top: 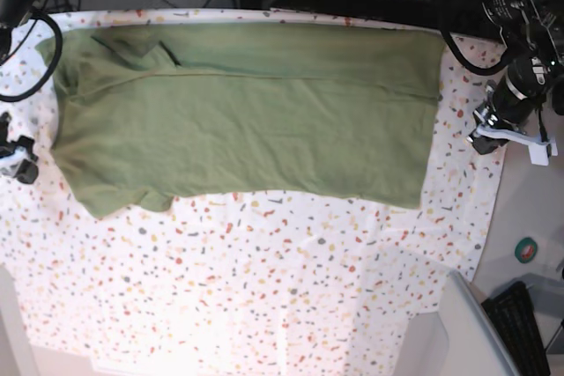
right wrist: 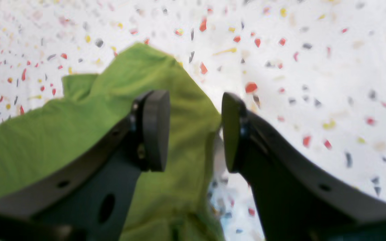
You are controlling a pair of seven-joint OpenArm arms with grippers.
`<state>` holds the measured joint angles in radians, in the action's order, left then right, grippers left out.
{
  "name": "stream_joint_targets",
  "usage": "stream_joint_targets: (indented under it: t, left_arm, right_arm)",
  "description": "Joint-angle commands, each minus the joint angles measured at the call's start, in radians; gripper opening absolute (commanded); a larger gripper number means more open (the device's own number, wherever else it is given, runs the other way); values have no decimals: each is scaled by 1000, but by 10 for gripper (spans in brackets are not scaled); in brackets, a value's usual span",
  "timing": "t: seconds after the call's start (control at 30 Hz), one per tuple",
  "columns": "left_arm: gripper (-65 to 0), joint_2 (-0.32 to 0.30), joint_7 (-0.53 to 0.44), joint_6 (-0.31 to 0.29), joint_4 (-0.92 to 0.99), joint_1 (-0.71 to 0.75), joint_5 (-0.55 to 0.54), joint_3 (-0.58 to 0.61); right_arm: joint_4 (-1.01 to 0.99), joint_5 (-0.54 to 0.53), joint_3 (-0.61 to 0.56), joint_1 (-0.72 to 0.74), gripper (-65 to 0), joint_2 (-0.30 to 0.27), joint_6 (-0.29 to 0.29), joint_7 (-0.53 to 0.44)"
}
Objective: Layout the t-shirt on the table in an organized manner, then fold the t-shirt properly
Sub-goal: 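Grasp the shirt's side edge with the right gripper and fold it inward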
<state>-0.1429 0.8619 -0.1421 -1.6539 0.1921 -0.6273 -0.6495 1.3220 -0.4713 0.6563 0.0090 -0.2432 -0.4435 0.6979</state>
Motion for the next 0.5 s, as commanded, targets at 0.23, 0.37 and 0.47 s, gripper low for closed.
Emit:
stream_joint_targets:
  t: [0.23, 0.37, 0.47]
  left_arm:
    - [-650, -14, -19, -6, 103, -82, 117, 84]
    - [-650, -16, -19, -6, 134, -84, 119, 83]
    - [-650, -16, -19, -6, 143, -84, 119, 83]
  right_arm:
    - [-471, -11, -208, 210, -293, -149, 48, -186]
    - [-569, -11, -209, 231, -284, -160, 45, -220]
    - [-582, -11, -211, 231, -284, -157, 44, -221]
